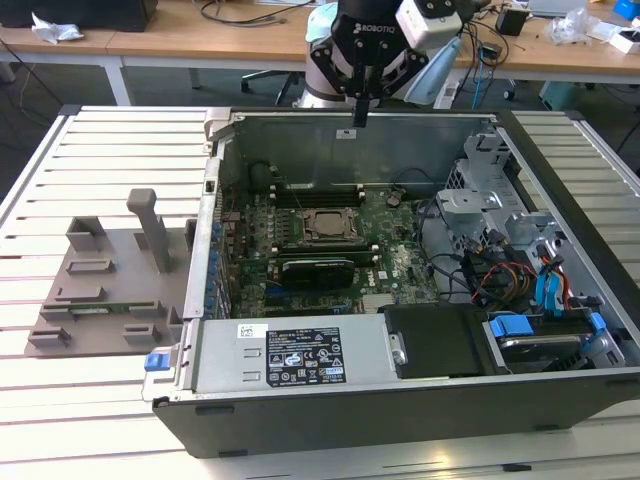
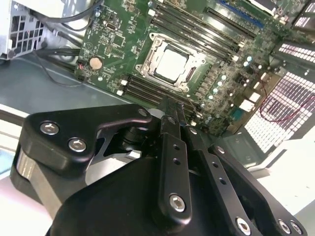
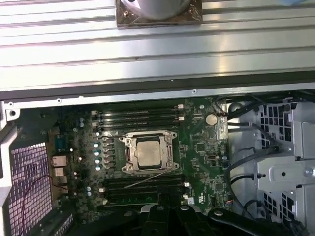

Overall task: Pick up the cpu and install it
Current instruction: 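Install the first cpu locking lever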

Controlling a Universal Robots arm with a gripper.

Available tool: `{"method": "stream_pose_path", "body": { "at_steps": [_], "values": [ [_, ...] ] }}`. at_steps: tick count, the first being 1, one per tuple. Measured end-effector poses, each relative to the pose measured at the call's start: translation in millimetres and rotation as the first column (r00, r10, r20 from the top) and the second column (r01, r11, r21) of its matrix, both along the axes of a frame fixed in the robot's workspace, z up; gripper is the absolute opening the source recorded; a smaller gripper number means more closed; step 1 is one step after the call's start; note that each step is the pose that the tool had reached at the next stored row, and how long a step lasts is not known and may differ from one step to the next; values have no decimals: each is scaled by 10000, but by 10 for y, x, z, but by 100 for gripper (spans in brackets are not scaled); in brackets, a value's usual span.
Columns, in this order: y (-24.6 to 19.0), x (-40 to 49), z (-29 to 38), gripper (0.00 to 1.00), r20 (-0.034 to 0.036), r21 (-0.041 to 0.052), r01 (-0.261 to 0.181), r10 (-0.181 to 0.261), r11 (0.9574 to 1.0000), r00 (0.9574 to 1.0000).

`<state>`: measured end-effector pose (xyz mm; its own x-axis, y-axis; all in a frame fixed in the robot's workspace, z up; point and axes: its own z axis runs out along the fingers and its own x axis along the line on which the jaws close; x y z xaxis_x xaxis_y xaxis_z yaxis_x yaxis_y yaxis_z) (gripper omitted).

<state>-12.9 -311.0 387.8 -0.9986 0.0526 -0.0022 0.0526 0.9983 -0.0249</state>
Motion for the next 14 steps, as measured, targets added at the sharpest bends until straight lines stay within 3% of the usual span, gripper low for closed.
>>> {"method": "stream_pose_path", "body": {
  "at_steps": [1, 2, 4, 5, 10, 14],
  "values": [
    [-1, -1, 1, 11, 0, 10, -123, 123, 9999, 9999],
    [-1, -1, 1, 11, 1, 85, -132, 132, 9999, 9999],
    [0, 0, 0, 11, 5, 385, -136, 136, 9992, 9999],
    [0, -1, 0, 11, 6, 433, -136, 135, 9990, 9999],
    [0, -18, -7, 11, 6, 446, -137, 136, 9989, 9999],
    [0, -181, -59, 11, 5, 445, -136, 136, 9989, 9999]
  ]
}}
